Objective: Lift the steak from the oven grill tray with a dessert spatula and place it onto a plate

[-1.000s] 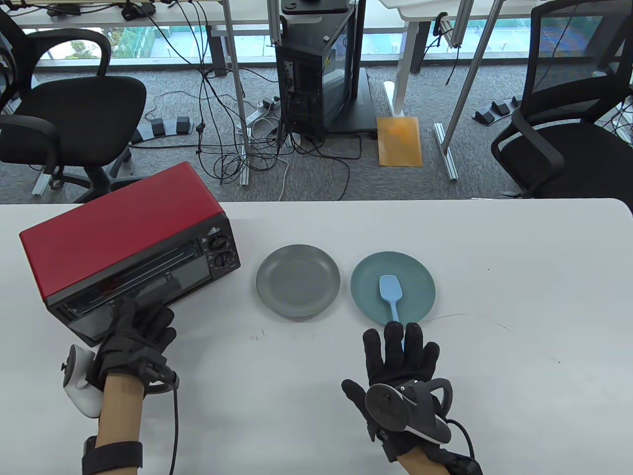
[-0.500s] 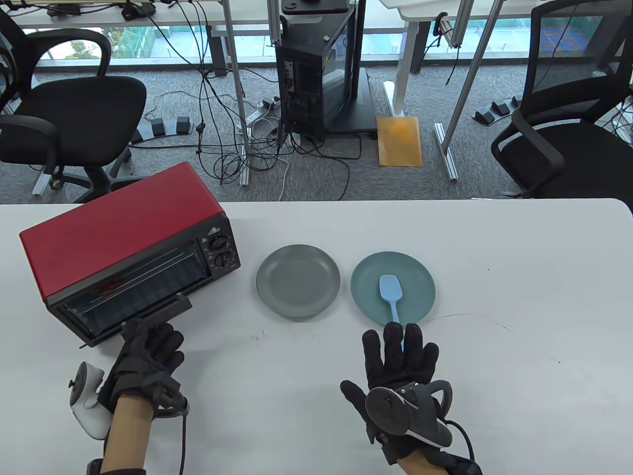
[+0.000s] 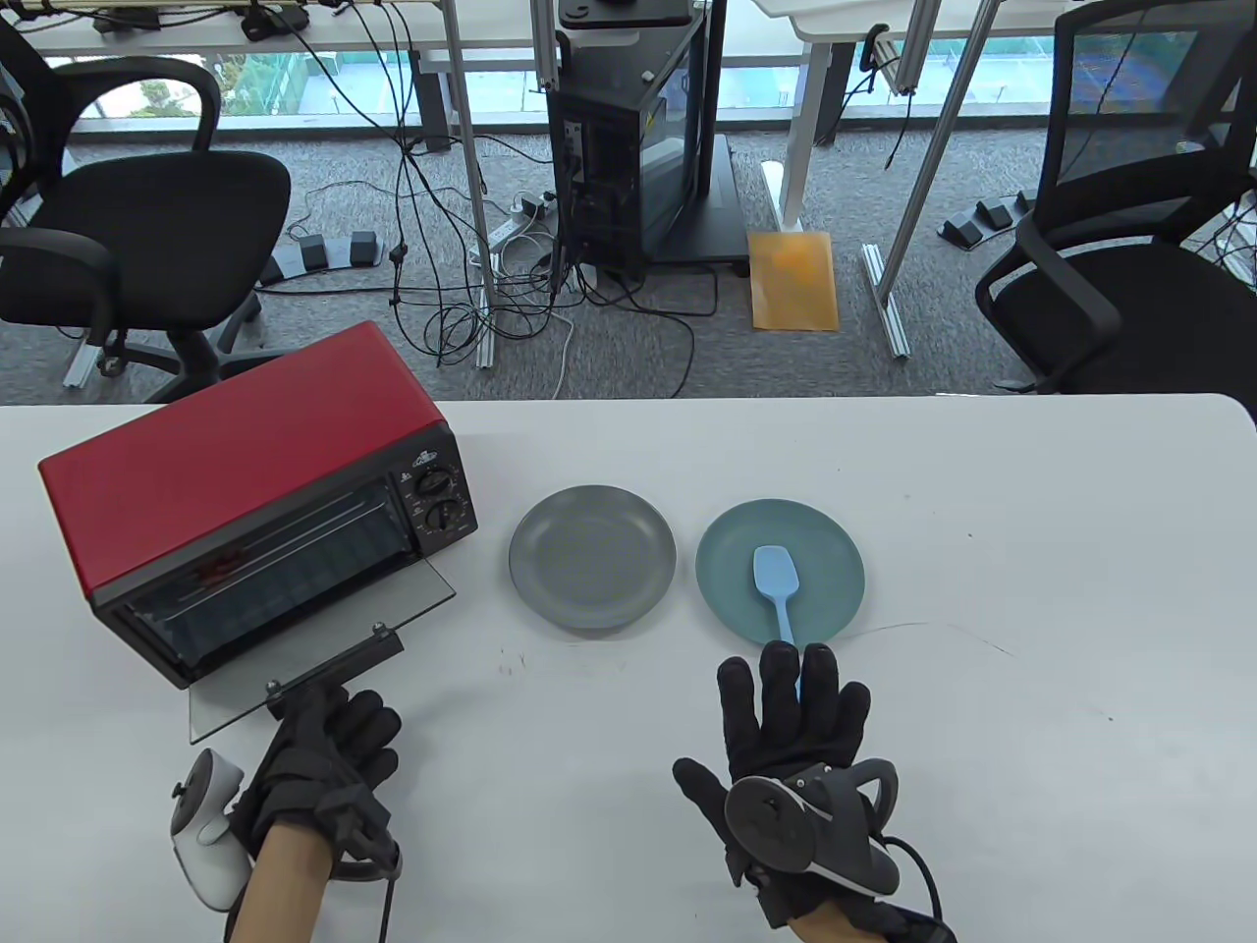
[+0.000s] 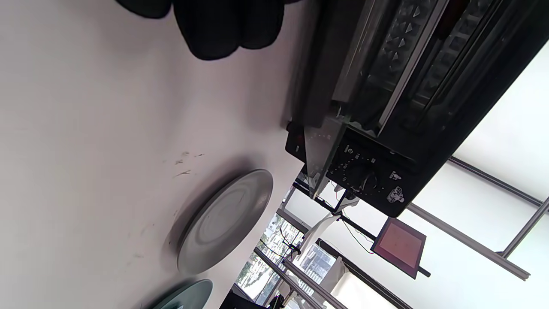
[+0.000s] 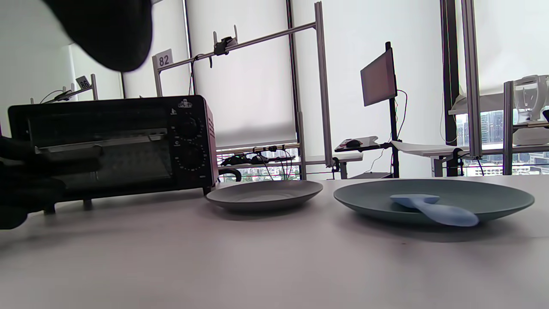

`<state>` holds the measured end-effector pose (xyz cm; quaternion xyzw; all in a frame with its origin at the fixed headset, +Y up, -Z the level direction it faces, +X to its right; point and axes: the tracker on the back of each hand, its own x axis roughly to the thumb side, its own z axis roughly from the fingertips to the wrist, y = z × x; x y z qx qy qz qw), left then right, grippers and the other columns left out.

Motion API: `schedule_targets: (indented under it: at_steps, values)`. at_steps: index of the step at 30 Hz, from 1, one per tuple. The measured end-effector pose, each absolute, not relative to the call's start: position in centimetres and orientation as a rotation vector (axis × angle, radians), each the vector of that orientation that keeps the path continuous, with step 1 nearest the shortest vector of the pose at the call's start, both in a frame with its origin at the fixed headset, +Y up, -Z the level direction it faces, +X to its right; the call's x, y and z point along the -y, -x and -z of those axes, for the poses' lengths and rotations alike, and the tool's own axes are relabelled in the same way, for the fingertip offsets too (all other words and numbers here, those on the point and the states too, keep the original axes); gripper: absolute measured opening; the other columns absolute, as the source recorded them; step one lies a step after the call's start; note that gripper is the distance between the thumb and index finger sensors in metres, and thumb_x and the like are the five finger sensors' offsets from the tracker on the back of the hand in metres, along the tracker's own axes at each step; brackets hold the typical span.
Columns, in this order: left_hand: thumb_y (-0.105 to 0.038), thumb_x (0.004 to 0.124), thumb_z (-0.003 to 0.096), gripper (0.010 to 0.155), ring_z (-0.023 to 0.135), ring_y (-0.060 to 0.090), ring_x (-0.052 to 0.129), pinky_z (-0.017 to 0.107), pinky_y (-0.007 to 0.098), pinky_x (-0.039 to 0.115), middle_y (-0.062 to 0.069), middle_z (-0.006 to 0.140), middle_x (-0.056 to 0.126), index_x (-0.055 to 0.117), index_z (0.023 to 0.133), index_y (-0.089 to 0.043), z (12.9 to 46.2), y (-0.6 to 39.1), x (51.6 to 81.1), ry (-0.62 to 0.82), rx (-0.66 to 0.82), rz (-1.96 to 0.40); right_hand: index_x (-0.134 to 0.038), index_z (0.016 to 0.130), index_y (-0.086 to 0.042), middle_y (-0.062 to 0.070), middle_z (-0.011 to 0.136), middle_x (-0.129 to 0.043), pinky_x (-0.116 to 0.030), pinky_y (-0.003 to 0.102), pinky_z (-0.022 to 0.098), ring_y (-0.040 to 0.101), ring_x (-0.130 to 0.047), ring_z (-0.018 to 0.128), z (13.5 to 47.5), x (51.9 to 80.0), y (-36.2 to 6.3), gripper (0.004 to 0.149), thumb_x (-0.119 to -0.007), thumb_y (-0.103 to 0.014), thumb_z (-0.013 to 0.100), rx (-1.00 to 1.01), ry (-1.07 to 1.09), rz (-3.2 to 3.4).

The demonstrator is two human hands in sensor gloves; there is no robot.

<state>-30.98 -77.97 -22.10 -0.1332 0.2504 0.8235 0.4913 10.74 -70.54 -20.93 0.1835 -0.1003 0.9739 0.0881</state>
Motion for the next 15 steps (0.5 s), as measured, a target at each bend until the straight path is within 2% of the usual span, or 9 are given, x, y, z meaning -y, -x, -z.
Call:
schedule_targets:
  at_steps: [5,12,14,15]
  values:
    - [-0.044,0.038,0.069,0.058,0.103,0.041,0.07,0.079,0.061,0.054,0.016,0.115,0.056,0.029,0.115,-0.01,21.6,30.2,79.4,0.41,-0.664,-2.044,-0.003,0.103,-0.007,0.034,0.098,0.007,-0.014,0.088,0.049,0.069,0.005,0.085,20.8,70.4,-10.7,0.099,-0.071,-0.056,0.051,0.309,-0.55,-2.893]
    - [-0.042,0.038,0.0694,0.056,0.103,0.041,0.071,0.079,0.061,0.055,0.017,0.115,0.056,0.031,0.116,-0.011,21.8,28.5,79.3,0.49,-0.584,-1.996,-0.003,0.103,-0.007,0.034,0.098,0.007,-0.014,0.088,0.049,0.069,0.004,0.085,20.8,70.4,-10.8,0.099,-0.071,-0.056,0.051,0.309,-0.542,-2.885]
    - [-0.043,0.038,0.0695,0.06,0.103,0.042,0.071,0.078,0.062,0.055,0.017,0.115,0.056,0.03,0.115,-0.004,21.8,28.2,79.5,0.524,-0.589,-1.996,-0.003,0.103,-0.007,0.034,0.098,0.007,-0.014,0.088,0.049,0.069,0.005,0.085,20.7,70.4,-10.8,0.099,-0.071,-0.056,0.051,0.305,-0.541,-2.885]
    - [-0.043,0.038,0.0694,0.057,0.103,0.042,0.071,0.078,0.062,0.055,0.017,0.115,0.057,0.033,0.115,-0.009,21.9,28.1,79.6,0.518,-0.577,-2.014,-0.003,0.103,-0.007,0.034,0.098,0.007,-0.014,0.088,0.049,0.069,0.005,0.085,20.8,70.3,-10.8,0.099,-0.071,-0.056,0.051,0.305,-0.542,-2.885]
